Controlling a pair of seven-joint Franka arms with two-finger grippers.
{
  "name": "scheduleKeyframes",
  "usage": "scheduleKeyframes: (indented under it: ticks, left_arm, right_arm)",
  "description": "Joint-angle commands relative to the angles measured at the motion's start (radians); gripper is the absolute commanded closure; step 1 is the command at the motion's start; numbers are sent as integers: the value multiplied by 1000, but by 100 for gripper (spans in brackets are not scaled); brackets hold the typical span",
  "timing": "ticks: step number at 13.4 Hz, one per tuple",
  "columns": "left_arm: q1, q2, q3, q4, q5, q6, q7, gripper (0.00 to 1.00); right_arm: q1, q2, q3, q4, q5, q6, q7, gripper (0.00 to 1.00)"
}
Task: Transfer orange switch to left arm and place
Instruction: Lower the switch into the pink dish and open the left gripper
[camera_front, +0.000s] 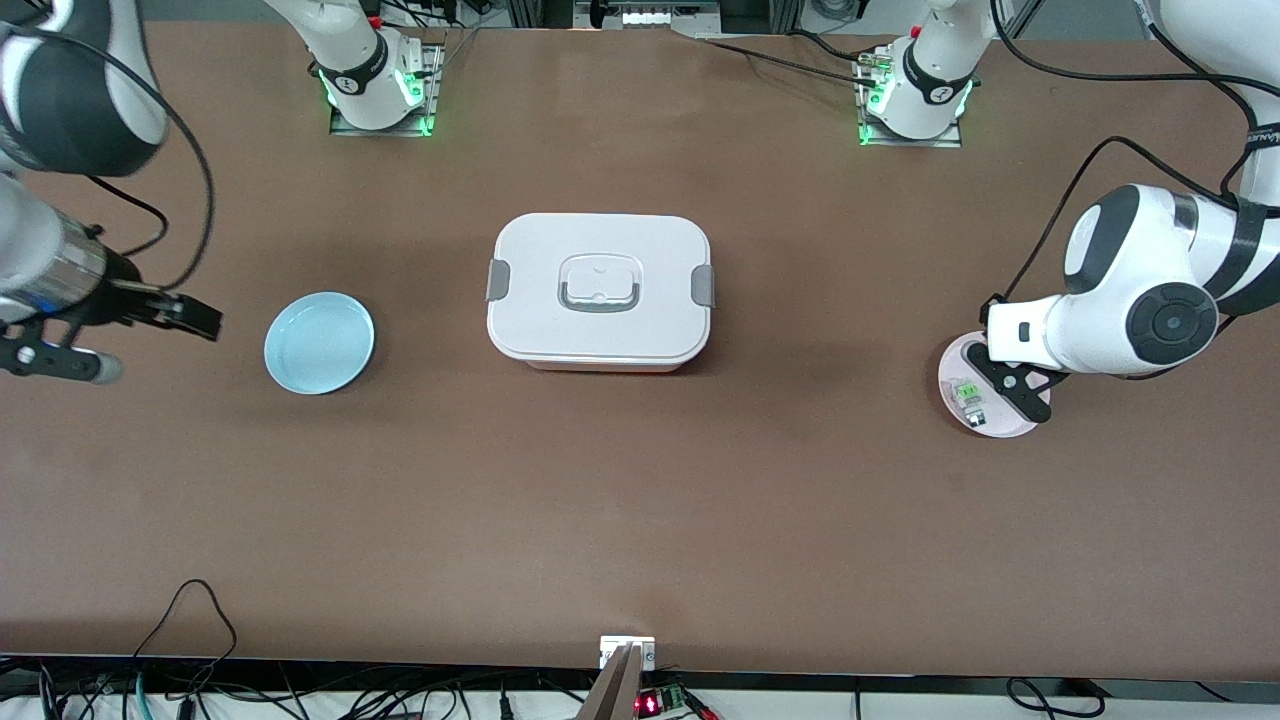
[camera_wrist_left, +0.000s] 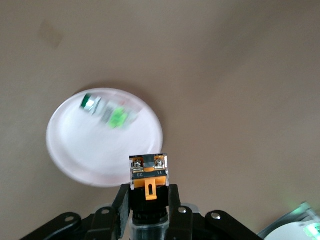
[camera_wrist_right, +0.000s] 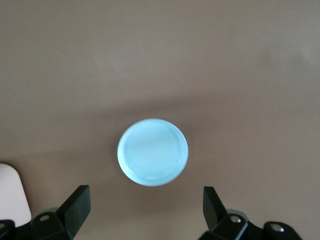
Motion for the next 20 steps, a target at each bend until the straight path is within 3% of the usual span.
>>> scheduleKeyframes:
  ticks: [1,4,8,10,17,18,19,20]
  left_arm:
    - [42,115,5,14,104,47,-15,100]
    - [70,149,8,-3,107,98,-14,100]
    - [115,221,37,-4,160,191,24,100]
    - [116,227,36,-6,160,201,83,100]
    - [133,265,37,-7,160,259,293,100]
    - [132,267,37,-7,160,258,293,69]
    - [133,267,37,-7,160,258,294,1]
    - [133,265,37,-7,160,258,302,0]
  right_arm:
    - [5,-69,-55,-1,6,-82,-93,0]
    - [6,-137,-83,-31,30,-85,-145,0]
    - [5,-271,-85,-208,53,27,-165,0]
    - [6,-271,-124,-206,119,7,-249,0]
    - [6,-269,-129,-179,118,-12,-254,0]
    - [6,-269,-129,-177,121,-15,-251,0]
    - [6,-269,-129,-171,127,-21,-251,0]
    - [6,-265,-129,-160,127,-27,-257,0]
